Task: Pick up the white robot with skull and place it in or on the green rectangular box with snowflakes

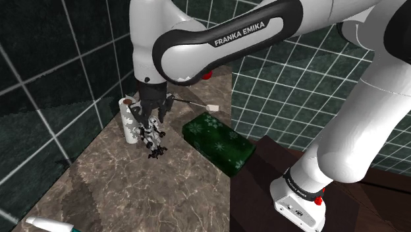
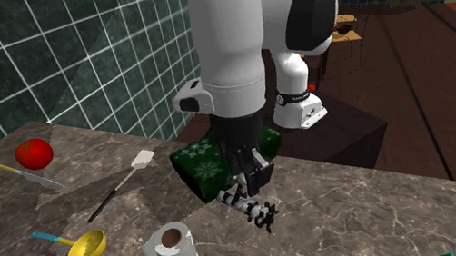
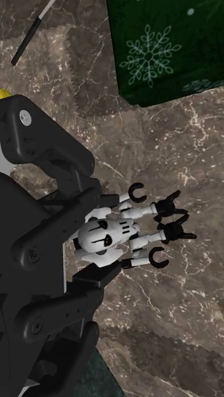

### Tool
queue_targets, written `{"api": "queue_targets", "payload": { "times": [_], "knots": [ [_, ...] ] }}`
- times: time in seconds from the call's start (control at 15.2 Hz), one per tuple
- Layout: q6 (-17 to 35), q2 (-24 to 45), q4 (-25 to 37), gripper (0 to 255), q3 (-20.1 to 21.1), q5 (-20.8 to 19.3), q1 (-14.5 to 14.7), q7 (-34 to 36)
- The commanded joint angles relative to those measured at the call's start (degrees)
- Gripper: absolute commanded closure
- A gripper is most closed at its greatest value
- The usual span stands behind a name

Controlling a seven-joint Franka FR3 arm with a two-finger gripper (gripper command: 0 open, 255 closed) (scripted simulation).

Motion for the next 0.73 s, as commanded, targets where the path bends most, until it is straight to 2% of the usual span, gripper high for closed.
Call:
{"api": "queue_targets", "payload": {
  "times": [0.0, 0.66],
  "knots": [
    [-1.6, -0.5, 1.1, 255, 0.1, 0.4, -0.1, -0.3],
    [-8.8, -3.1, 6.2, 255, 0.2, 2.1, -0.4, -1.4]
  ]
}}
